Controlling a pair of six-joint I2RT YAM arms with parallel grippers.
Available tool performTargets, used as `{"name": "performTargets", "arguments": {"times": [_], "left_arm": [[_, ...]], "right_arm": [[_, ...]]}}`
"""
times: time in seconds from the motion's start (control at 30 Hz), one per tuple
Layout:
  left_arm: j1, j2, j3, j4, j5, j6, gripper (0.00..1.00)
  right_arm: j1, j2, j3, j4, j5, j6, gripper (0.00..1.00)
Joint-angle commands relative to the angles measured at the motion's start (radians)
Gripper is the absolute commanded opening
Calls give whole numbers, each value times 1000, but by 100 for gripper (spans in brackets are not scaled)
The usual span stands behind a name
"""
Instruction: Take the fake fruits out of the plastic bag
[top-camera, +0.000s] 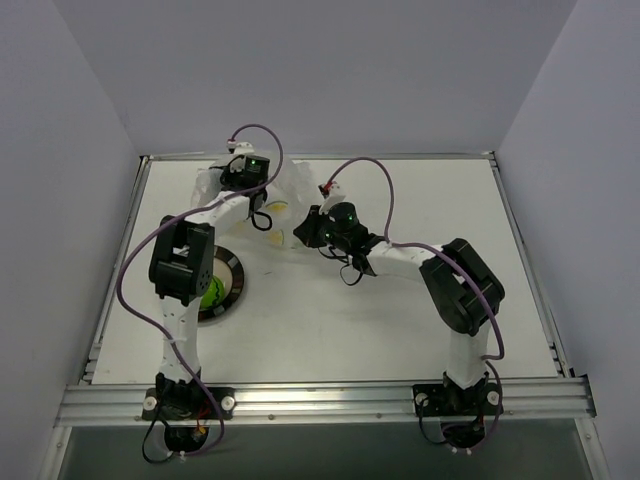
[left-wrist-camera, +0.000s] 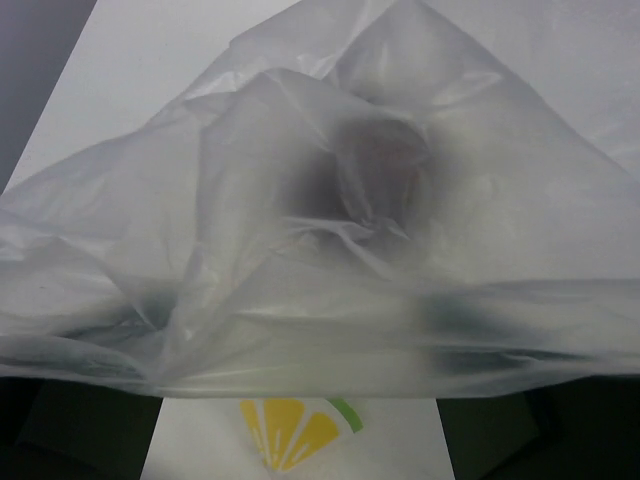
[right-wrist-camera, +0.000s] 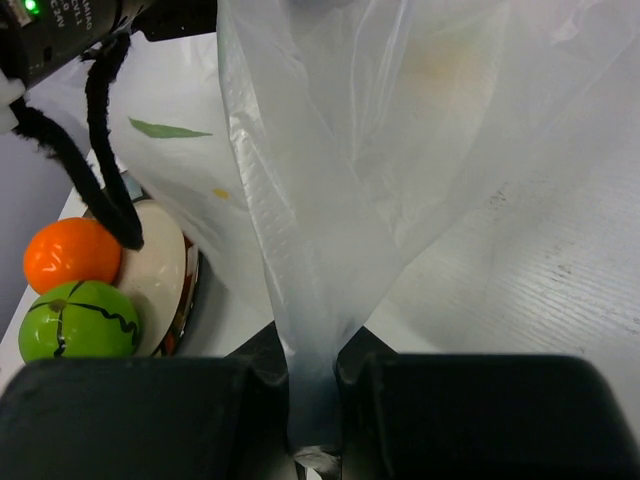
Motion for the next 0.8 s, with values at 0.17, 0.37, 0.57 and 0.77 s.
{"name": "performTargets", "arguments": {"times": [0.17, 0.37, 0.57, 0.77], "left_arm": [[50, 63, 129, 107, 138, 80, 94], [71, 120, 136, 189, 223, 62, 94], [77, 134, 76, 273, 310, -41, 97], [88, 149, 102, 322, 289, -81, 94]], "right_arm": [[26, 62, 61, 47, -42, 7, 0], [26, 101, 95, 43, -59, 18, 0], [28, 161, 121, 86, -71, 81, 0], [49, 120, 98, 89, -67, 90, 0]]}}
